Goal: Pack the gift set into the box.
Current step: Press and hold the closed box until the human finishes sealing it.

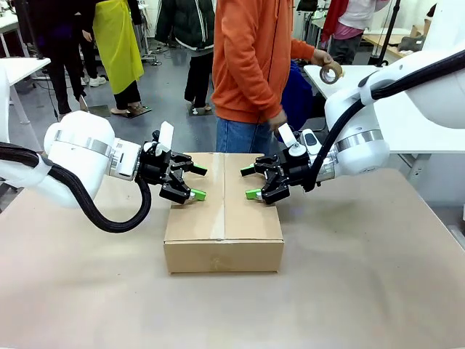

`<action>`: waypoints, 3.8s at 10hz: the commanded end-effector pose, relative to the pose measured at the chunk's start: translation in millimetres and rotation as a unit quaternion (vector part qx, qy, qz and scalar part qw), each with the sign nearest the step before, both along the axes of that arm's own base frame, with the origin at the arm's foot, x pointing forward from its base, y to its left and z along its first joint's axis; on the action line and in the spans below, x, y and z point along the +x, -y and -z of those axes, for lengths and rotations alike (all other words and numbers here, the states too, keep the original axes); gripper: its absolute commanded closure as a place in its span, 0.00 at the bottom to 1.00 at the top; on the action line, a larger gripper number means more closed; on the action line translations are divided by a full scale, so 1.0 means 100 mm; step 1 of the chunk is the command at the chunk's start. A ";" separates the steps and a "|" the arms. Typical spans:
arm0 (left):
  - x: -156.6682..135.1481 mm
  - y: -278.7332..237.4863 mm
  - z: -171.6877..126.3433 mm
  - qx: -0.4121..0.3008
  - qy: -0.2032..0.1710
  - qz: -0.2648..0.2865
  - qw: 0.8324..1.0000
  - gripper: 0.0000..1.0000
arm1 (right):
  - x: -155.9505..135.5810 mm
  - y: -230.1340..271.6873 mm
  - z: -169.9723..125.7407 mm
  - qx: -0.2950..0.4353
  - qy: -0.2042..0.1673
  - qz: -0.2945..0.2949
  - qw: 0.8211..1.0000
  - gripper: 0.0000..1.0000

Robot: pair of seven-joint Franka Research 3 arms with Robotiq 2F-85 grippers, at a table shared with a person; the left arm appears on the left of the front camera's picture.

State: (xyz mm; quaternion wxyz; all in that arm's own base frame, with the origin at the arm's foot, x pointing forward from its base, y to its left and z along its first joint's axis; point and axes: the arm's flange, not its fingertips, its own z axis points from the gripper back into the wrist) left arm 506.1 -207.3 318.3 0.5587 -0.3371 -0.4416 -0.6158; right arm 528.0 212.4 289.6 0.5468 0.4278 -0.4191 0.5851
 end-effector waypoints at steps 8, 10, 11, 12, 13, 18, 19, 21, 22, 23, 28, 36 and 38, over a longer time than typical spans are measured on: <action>-0.02 -0.01 0.04 0.000 0.006 0.007 1.000 0.00 | -0.01 0.01 0.02 -0.002 0.007 0.000 1.000 0.00; -0.02 -0.01 0.04 0.000 0.006 0.007 1.000 0.00 | -0.01 0.01 0.02 -0.002 0.007 0.000 1.000 0.00; -0.02 -0.01 0.04 0.000 0.006 0.007 1.000 0.00 | -0.01 0.01 0.02 -0.002 0.007 0.000 1.000 0.00; -0.02 -0.01 0.04 0.000 0.006 0.007 1.000 0.00 | -0.01 0.01 0.02 -0.002 0.007 0.000 1.000 0.00; -0.02 -0.01 0.04 0.000 0.006 0.007 1.000 0.00 | -0.01 0.01 0.02 -0.002 0.007 0.000 1.000 0.00; -0.02 -0.01 0.04 0.000 0.006 0.007 1.000 0.00 | -0.01 0.01 0.02 -0.002 0.007 0.000 1.000 0.00; -0.02 -0.01 0.04 0.000 0.006 0.007 1.000 0.00 | -0.01 0.01 0.02 -0.002 0.007 0.000 1.000 0.00; -0.02 -0.01 0.04 0.000 0.006 0.007 1.000 0.00 | -0.01 0.01 0.02 -0.002 0.007 0.000 1.000 0.00; -0.02 -0.01 0.04 0.000 0.006 0.007 1.000 0.00 | -0.01 0.01 0.02 -0.002 0.007 0.000 1.000 0.00; -0.02 -0.01 0.04 0.000 0.006 0.007 1.000 0.00 | -0.01 0.01 0.02 -0.002 0.007 0.000 1.000 0.00; -0.02 -0.01 0.04 0.000 0.006 0.007 1.000 0.00 | -0.01 0.01 0.02 -0.002 0.007 0.000 1.000 0.00; -0.02 -0.01 0.04 0.000 0.006 0.007 1.000 0.00 | -0.01 0.01 0.02 -0.002 0.007 0.000 1.000 0.00; -0.02 -0.01 0.04 0.000 0.006 0.007 1.000 0.00 | -0.01 0.01 0.02 -0.002 0.007 0.000 1.000 0.00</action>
